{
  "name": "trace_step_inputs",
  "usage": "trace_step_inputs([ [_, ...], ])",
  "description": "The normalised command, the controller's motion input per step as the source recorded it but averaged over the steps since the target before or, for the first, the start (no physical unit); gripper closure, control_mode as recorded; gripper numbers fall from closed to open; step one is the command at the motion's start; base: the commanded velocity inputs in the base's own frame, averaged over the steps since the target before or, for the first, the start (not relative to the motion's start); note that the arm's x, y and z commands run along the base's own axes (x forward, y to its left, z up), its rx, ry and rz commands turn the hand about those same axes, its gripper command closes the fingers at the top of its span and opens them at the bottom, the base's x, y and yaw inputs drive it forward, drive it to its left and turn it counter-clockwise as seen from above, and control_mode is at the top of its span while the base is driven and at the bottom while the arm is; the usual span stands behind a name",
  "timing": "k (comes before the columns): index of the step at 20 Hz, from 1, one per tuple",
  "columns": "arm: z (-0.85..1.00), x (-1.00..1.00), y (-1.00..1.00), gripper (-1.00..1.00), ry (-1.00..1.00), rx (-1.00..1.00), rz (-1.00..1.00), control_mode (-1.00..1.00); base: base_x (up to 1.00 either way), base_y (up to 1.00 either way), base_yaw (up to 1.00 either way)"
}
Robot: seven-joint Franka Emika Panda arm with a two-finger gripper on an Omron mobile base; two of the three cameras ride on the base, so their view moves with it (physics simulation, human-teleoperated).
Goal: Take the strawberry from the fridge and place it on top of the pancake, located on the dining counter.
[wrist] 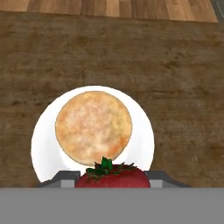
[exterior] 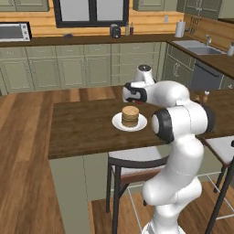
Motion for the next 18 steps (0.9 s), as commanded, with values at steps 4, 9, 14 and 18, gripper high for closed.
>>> trace_step_inputs([
  [4, -0.02, 0.54, 0.00, 1.00, 0.01, 0.01, 0.00, -1.00, 0.00, 0.00, 0.00],
  [9, -0.04, 0.13, 0.00, 1.00, 0.06, 0.19, 0.00, -1.00, 0.00, 0.00, 0.00],
  [14, -0.30, 0.00, 0.00, 1.00, 0.00, 0.13, 0.00, -1.00, 0.00, 0.00, 0.00],
  [18, -0.46, 0.11, -0.04, 1.00, -0.09, 0.00, 0.00, -1.00, 0.00, 0.00, 0.00],
])
